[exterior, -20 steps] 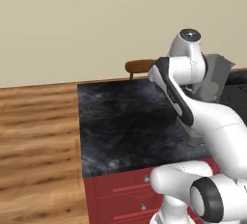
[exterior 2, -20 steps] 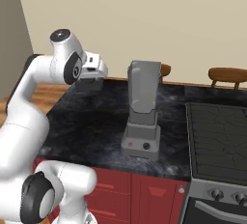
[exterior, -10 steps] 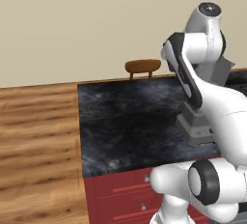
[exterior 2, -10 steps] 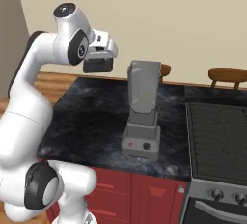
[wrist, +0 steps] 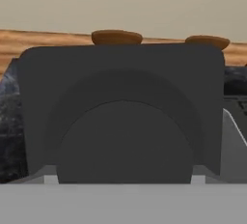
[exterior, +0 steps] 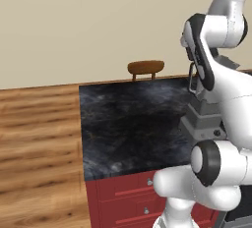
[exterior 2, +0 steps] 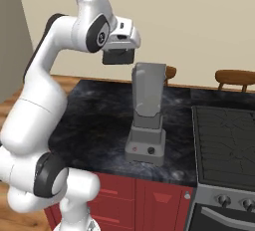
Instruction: Open the blender lid, put the pear in the blender, close the lid, and start the blender.
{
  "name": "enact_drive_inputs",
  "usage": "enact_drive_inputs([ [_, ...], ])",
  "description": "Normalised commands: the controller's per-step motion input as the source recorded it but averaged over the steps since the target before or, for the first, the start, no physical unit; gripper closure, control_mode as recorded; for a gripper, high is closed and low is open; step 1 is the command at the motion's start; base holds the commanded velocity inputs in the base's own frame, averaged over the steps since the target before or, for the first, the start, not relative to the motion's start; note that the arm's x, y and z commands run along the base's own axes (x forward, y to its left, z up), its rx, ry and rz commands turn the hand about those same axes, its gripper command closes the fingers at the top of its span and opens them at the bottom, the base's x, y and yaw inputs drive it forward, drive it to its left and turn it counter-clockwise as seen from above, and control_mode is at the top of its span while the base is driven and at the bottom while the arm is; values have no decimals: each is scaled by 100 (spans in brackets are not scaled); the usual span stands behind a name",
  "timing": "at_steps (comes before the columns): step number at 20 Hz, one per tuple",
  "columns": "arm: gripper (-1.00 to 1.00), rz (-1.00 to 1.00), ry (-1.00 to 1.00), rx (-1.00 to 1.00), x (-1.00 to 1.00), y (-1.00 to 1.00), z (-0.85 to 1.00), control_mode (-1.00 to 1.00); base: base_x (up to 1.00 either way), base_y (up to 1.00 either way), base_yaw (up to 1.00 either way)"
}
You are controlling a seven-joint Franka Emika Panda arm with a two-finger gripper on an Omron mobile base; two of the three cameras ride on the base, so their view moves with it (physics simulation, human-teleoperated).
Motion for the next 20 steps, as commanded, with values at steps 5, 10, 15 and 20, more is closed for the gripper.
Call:
enact_drive_inputs([
  [5, 100, 0, 11, 0, 14, -67, 0, -100, 0, 0, 0],
  [10, 100, 2, 7, 6, 20, -57, -5, -100, 0, 0, 0],
  [15, 100, 5, 8, 4, 26, -35, -1, -100, 0, 0, 0],
  [20, 100, 4, 21, 0, 27, -1, -25, -100, 0, 0, 0],
])
